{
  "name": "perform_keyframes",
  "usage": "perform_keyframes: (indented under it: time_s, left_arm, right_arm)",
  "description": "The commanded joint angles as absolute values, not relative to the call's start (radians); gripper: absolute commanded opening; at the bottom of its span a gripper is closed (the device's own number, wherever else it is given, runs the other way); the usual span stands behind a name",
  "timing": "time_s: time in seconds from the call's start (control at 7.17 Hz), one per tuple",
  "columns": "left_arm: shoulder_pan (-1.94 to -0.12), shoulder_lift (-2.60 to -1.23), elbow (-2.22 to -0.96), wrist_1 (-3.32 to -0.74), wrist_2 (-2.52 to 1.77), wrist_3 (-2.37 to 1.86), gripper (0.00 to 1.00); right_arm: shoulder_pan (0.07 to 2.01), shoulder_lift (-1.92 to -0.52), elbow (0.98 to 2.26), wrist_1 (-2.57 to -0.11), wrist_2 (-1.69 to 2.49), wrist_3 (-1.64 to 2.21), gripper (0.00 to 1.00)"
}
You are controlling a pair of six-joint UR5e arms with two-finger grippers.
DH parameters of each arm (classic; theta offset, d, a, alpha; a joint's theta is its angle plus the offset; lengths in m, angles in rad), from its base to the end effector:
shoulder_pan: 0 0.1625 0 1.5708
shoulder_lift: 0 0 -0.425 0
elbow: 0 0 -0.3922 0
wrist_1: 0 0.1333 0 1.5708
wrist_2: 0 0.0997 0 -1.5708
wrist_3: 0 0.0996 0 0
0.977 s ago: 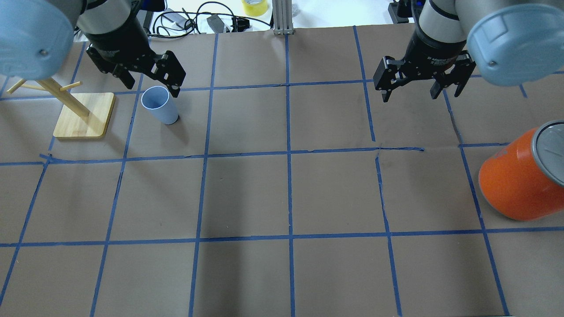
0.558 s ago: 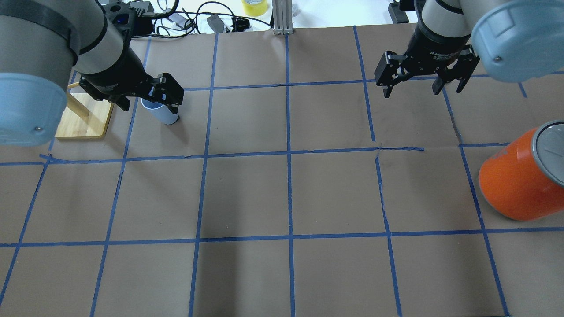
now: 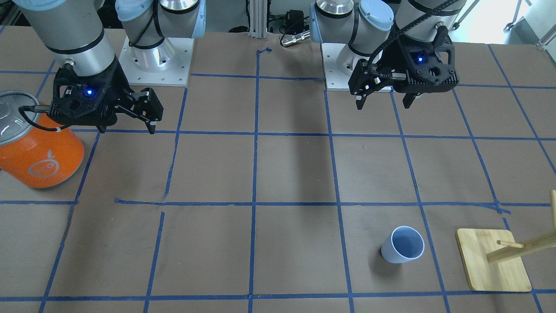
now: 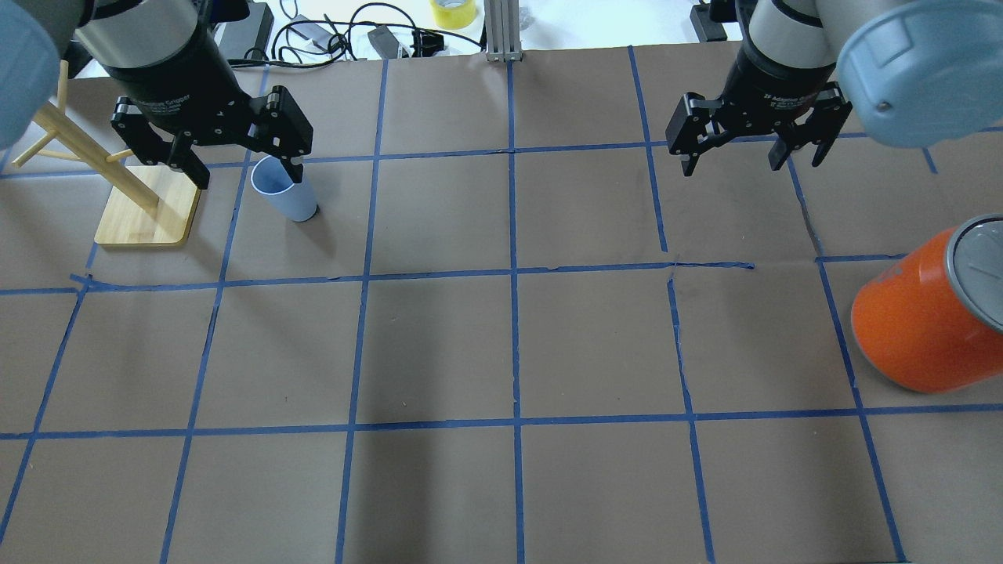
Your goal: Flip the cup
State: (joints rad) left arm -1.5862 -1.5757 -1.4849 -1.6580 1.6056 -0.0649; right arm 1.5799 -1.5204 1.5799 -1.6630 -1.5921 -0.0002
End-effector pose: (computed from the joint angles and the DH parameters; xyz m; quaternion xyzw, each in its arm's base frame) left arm -0.1374 -0.4900 0.5191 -0.0247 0.9995 0.0024 0.0175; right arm 0.1359 -0.5146 0.4674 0.0045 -0.9998 0.0164 0.0106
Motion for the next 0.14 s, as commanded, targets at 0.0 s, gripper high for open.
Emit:
perform_keyframes:
  time_s: [0.0]
  left_arm:
    - [-1.588, -1.560, -1.508, -1.657, 1.606, -0.063, 1.00]
  right_arm:
    - [1.580, -1.520, 1.580, -1.666, -1.592, 0.003, 1.00]
